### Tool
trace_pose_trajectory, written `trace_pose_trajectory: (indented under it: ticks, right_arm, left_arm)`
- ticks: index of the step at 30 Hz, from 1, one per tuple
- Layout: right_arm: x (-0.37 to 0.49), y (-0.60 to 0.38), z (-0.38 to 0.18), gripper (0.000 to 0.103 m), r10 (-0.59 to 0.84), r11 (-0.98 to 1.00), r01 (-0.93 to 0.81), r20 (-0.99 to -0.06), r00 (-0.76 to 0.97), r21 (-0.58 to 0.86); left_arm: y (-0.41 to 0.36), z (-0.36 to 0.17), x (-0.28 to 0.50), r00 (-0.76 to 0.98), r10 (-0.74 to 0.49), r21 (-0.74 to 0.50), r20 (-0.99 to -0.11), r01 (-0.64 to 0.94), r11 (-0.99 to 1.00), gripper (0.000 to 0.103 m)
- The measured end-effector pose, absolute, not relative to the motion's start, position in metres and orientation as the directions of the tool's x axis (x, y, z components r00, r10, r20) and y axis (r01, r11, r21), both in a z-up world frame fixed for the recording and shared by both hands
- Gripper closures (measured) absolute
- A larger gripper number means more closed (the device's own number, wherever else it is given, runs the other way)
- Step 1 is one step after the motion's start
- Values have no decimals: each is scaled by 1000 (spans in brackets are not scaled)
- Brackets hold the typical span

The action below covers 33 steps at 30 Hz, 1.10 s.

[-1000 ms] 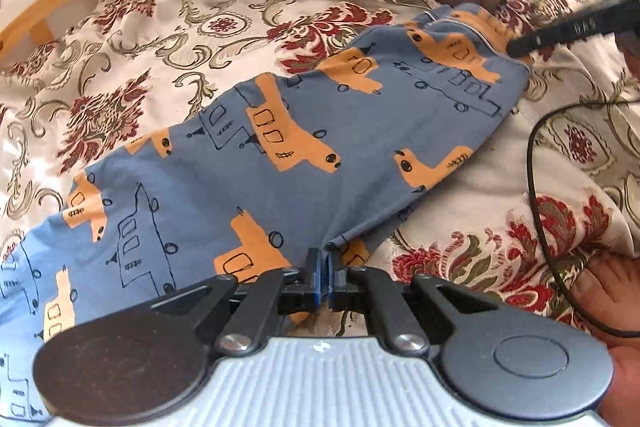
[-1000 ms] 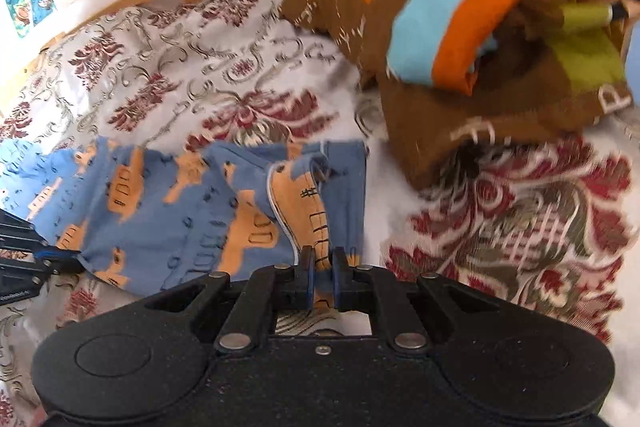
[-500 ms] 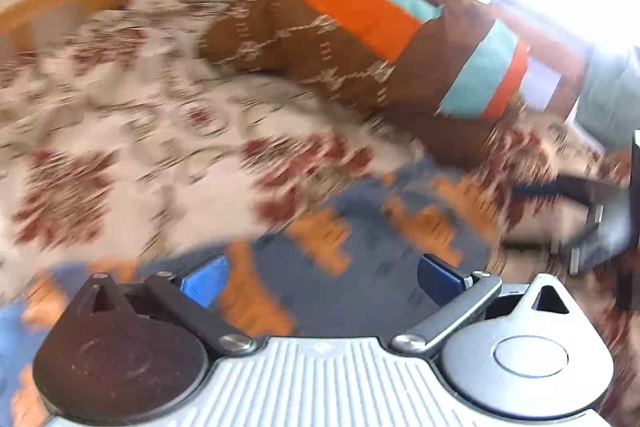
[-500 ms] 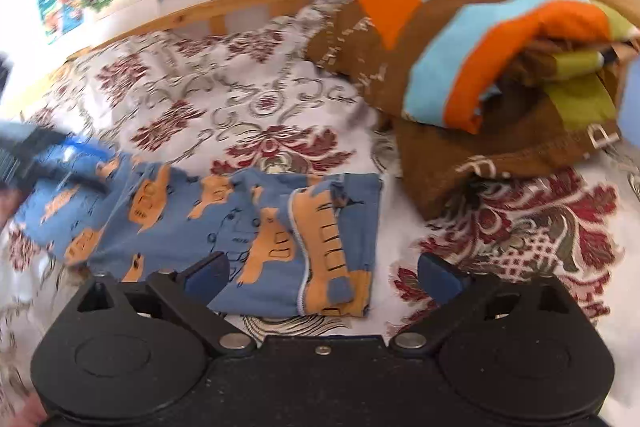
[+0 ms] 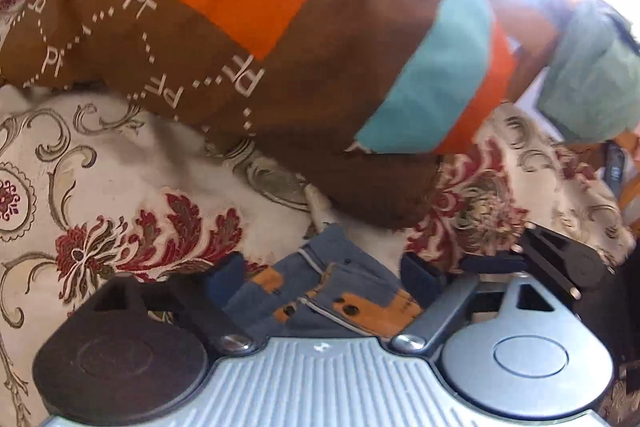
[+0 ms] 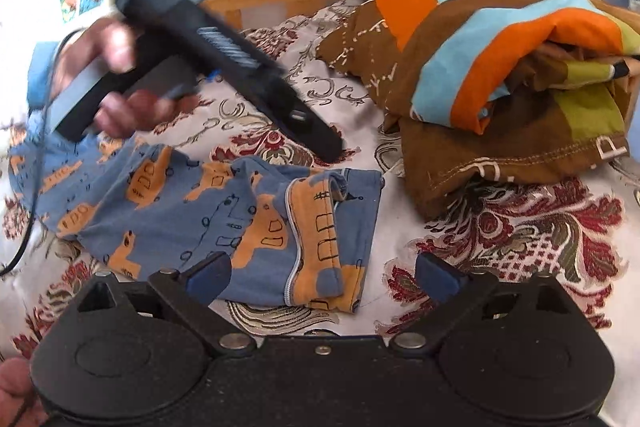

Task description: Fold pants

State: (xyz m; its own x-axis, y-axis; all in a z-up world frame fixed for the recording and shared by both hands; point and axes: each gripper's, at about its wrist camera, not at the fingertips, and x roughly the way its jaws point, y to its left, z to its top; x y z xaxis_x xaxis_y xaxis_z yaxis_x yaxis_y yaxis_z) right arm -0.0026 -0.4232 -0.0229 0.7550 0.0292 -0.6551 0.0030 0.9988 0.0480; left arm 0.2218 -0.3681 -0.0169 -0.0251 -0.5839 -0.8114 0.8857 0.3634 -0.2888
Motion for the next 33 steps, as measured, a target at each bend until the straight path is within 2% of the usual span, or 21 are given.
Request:
trace_pose_trajectory:
  ticks: [4,7,8,10,11,12,13,14,18,19,22,27,33]
  right_arm:
    - [0,-420,-22,4,24,1000,-16,-649,760,19]
    - [2,-420,-21,11,26,1000,-17,-648,761,21]
    - [3,-420,-21,17,26,1000,-18,-653,757,18]
    - [3,-419,-23,27,24,1000,-18,-663,749,16]
    - [2,-419,-23,34,15,1000,-10,-664,747,12]
    - [2,-418,-23,38,11,1000,-5,-666,745,11]
    - [3,-417,-24,50,14,1000,-5,-669,743,15]
    - [4,-417,-25,60,15,1000,-3,-671,741,18]
    - [6,-417,-28,73,33,999,-4,-680,733,45]
    - [7,-417,-30,75,39,999,-2,-682,730,54]
    - [6,-415,-30,98,28,999,-8,-672,740,33]
    - [2,-417,-24,99,12,1000,7,-648,762,28]
    - [-4,-424,-11,99,-21,998,49,-630,776,26]
  left_arm:
    - [-378,-18,229,-84,-549,-369,-832,822,434,22]
    - [-383,-22,232,-99,-481,-361,-871,795,488,34]
    - [-385,-23,232,-93,-459,-344,-884,795,500,41]
    - [-390,-27,229,-83,-429,-319,-899,795,516,45]
    - [-391,-28,227,-77,-419,-309,-905,797,520,53]
    - [-393,-29,225,-82,-412,-305,-908,803,512,67]
    - [-394,-30,223,-87,-410,-304,-908,810,502,72]
    - [-395,-31,221,-84,-407,-299,-909,813,499,76]
    - [-398,-32,216,-68,-393,-278,-917,816,507,91]
    - [-397,-32,216,-67,-395,-280,-916,812,512,91]
    - [-394,-32,220,-74,-415,-308,-907,788,533,93]
    - [-390,-18,215,-52,-493,-339,-869,788,514,94]
    - [-403,-7,198,22,-529,-272,-848,839,471,94]
